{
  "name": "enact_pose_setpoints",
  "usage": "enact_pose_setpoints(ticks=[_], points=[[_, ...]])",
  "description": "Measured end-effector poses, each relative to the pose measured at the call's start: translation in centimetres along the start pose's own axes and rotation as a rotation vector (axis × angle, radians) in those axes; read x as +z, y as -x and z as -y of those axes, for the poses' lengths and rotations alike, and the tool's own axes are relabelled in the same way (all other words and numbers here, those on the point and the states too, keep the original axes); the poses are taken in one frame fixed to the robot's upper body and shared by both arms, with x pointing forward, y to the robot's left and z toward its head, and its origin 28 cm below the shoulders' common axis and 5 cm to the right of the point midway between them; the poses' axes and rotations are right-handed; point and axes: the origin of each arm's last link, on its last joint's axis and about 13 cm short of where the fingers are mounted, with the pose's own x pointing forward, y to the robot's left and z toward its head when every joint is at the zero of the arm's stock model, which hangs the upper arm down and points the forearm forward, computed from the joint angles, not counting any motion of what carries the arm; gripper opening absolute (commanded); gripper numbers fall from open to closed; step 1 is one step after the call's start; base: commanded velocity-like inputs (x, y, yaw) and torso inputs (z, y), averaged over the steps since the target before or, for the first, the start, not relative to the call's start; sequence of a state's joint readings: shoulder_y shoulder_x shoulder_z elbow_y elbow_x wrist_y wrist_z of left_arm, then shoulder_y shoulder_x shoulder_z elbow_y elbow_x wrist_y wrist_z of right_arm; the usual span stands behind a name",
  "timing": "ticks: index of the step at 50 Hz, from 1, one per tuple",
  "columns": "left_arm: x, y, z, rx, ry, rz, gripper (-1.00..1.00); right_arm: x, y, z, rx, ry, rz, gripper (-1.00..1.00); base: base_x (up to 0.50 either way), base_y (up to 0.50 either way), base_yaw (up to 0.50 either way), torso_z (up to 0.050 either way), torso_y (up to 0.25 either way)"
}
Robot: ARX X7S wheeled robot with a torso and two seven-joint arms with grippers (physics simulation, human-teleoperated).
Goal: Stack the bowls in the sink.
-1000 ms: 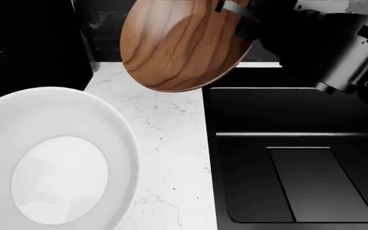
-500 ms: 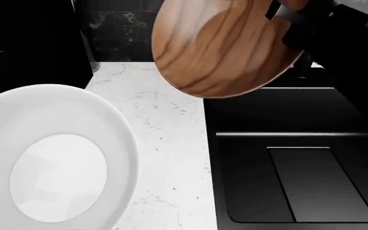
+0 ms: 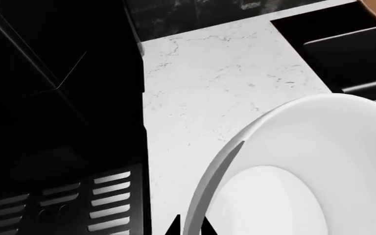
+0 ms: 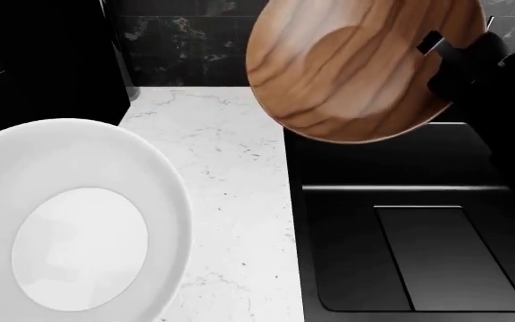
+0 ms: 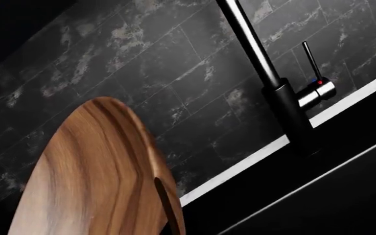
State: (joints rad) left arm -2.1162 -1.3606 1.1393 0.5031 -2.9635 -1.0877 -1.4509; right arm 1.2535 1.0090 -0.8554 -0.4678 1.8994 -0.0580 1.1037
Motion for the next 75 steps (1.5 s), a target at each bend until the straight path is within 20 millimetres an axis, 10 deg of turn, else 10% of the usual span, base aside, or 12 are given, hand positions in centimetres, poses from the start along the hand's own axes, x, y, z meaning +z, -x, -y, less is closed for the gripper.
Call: enact_pose_setpoints(ticks=[42,75], points=[[0.1,0.2,-0.1,0.011,0.001,0.007,-1.0,2.1,2.7,1.8,-0.198,0.06,0.041,-1.0,0.0,-0.01,0.0,0.0,0.0],[0.1,0.1,-0.1,0.011,0.001,0.01,-1.0,2.0,3.0,2.4,-0.223,0.042,0.049,-1.0,0.08,-0.5,0.0,0.0,0.001]])
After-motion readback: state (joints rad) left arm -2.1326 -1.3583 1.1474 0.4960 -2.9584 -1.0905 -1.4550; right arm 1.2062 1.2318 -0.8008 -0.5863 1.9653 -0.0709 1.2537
